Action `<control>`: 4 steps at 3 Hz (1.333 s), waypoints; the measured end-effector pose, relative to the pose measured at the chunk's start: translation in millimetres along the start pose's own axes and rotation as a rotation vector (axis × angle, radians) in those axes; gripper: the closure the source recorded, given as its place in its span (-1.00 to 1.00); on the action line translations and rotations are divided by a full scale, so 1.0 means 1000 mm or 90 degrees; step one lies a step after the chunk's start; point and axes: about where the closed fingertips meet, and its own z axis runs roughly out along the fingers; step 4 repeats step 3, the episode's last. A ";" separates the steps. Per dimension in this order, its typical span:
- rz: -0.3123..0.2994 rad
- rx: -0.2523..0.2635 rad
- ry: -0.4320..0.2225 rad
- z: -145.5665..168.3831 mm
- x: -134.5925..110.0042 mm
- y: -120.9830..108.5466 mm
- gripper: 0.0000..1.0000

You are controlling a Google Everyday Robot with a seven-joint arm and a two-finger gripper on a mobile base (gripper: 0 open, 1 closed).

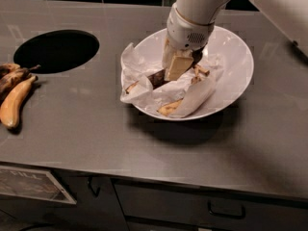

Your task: Pick banana from white bowl

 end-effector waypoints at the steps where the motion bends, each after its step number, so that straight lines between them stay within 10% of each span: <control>1: -0.005 0.033 0.016 -0.024 -0.009 0.007 1.00; 4: 0.005 0.069 0.027 -0.047 -0.010 0.011 1.00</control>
Offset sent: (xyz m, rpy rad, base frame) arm -0.0297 -0.0142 0.0708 -0.0237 -0.1649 -0.0819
